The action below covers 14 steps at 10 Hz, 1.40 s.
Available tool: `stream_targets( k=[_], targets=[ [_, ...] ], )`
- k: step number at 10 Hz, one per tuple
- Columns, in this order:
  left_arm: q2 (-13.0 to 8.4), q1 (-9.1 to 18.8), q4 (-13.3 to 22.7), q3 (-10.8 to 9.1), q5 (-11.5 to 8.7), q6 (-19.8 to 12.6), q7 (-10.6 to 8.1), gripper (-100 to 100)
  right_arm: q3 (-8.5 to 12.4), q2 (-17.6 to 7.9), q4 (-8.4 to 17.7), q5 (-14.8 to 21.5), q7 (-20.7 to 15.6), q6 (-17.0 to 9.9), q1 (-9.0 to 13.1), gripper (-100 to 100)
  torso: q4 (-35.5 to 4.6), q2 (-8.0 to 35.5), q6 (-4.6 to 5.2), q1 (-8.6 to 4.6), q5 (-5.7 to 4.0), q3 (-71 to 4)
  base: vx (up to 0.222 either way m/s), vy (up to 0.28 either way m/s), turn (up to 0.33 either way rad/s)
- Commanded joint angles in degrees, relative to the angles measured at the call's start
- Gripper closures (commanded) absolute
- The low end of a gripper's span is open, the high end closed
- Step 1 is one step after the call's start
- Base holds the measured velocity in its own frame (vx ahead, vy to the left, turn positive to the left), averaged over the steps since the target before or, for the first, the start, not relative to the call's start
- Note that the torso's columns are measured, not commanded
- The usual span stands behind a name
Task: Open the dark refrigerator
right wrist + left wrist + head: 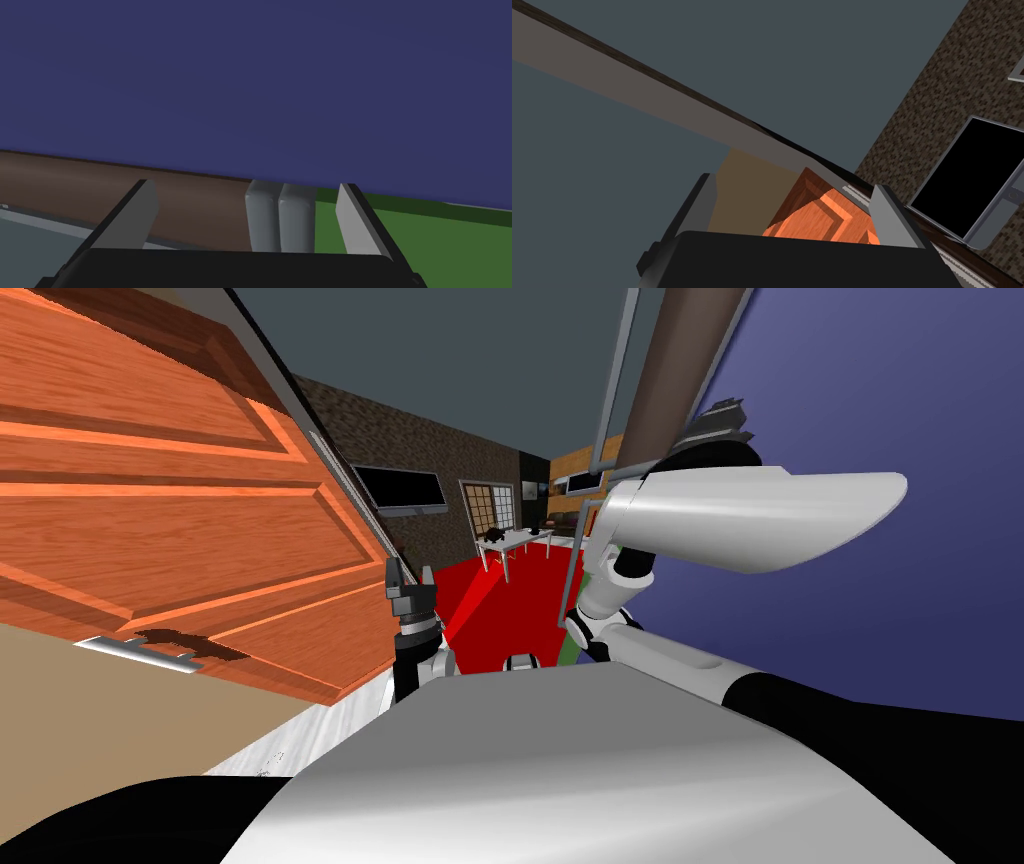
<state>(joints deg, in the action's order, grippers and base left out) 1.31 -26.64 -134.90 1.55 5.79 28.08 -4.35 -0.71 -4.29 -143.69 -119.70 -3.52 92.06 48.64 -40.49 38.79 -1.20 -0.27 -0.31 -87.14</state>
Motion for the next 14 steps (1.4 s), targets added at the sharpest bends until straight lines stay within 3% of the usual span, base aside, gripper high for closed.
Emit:
stream_targets(
  k=[1,4,5,6,7,9,10,11,13,14],
  targets=[
    [0.0,0.0,0.0,0.00,0.0,0.0,0.00,0,-0.2,2.3,0.7,-1.7,0.0,3.5,0.4,-100,-0.2,0.3,0.25,-0.12,-0.05,0.2,0.020,-0.004,0.085],
    [0.0,0.0,0.0,0.00,0.0,0.0,0.00,0,-0.1,4.6,0.4,-2.4,-0.2,7.0,1.0,-100,-1.0,2.2,1.36,-1.22,-0.61,1.8,0.043,0.016,0.047],
    [0.0,0.0,0.0,0.00,0.0,0.0,0.00,0,-0.1,4.6,0.4,-2.4,-0.2,7.0,1.0,-100,-1.2,2.8,1.46,-1.32,-0.62,2.2,0.018,0.006,0.017],
    [0.0,0.0,0.0,0.00,0.0,0.0,0.00,0,-1.5,4.8,0.1,-1.9,0.2,6.3,1.2,-100,-1.4,3.1,1.56,-1.34,-0.59,2.4,0.004,0.021,0.037],
    [0.0,0.0,0.0,0.00,0.0,0.0,0.00,0,-1.5,4.7,1.6,-1.9,-0.7,6.2,3.3,-100,-1.4,3.2,1.55,-1.15,-0.47,2.4,0.021,0.044,0.053],
    [0.0,0.0,0.0,0.00,0.0,0.0,0.00,0,-1.4,4.6,3.1,-1.8,-1.4,6.0,5.2,-100,-1.8,3.1,1.48,-0.57,0.04,2.2,0.037,0.032,0.028],
    [0.0,0.0,0.0,0.00,0.0,0.0,0.00,0,-1.5,5.1,2.8,-2.1,-0.9,6.8,4.4,-100,-1.9,3.1,1.51,-0.59,0.11,2.2,0.021,0.019,0.026],
    [0.0,0.0,0.0,0.00,0.0,0.0,0.00,0,-1.6,4.7,1.3,-1.9,-0.5,6.2,2.9,100,-1.8,3.3,1.46,-0.52,0.03,2.4,-0.019,-0.018,-0.038],
    [0.0,0.0,0.0,0.00,0.0,0.0,0.00,0,-1.7,4.9,0.1,-2.1,0.1,6.4,1.4,100,-1.6,3.4,1.48,-0.85,-0.32,2.6,-0.031,-0.038,-0.036],
    [0.0,0.0,0.0,0.00,0.0,0.0,0.00,0,-2.0,4.8,0.6,-2.2,-0.1,5.6,2.6,100,-1.3,3.1,1.40,-0.85,-0.41,2.4,-0.023,-0.005,0.005]
  ],
)
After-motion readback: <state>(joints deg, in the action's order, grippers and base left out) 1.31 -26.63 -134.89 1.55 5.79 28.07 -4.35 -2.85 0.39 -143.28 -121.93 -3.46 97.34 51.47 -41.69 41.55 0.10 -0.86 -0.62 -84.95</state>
